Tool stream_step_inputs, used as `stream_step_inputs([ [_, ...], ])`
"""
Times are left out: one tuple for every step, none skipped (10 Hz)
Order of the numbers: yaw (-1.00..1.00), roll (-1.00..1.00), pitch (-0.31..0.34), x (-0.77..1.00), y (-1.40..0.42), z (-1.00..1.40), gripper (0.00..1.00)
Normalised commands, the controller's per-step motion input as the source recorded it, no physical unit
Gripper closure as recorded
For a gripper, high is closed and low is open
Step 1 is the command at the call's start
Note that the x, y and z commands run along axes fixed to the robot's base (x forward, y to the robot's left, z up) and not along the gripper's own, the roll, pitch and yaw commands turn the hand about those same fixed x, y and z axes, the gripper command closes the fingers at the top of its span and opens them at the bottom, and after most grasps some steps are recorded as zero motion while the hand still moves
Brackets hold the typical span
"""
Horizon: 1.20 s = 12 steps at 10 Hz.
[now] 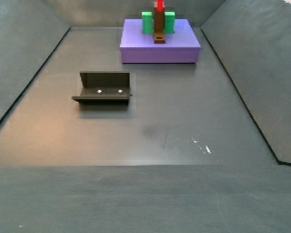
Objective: Pick up the red object. Move up. Place the red object on the fixture. Regrasp the red object. Move to above the board. Insert the red object.
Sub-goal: Insert the red object.
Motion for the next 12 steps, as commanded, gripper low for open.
stream_step_inputs([
  [-0.02,-0.09,0.0,0.04,0.21,-0.57,1.0],
  [-0.01,-0.05,0.023,0.05,0.15,-0.49,1.0],
  [0.0,-0.07,0.02,0.02,0.08,-0.36,1.0],
  [0.0,-0.02,0.031,0.02,0.0,-0.21,1.0],
  [0.0,0.0,0.0,0.0,-0.01,-0.03,1.0],
  [0.0,0.0,0.0,0.0,0.0,-0.03,1.0],
  [0.0,0.01,-0.016,0.0,0.0,-0.16,1.0],
  [0.0,0.02,-0.013,0.01,0.0,-0.23,1.0],
  [0.0,0.01,-0.009,0.01,0.0,-0.21,1.0],
  [0.0,0.01,-0.01,0.01,0.0,-0.21,1.0],
  [0.0,0.0,-0.01,0.01,0.0,-0.2,1.0],
  [0.0,0.0,-0.01,0.01,0.0,-0.17,1.0],
])
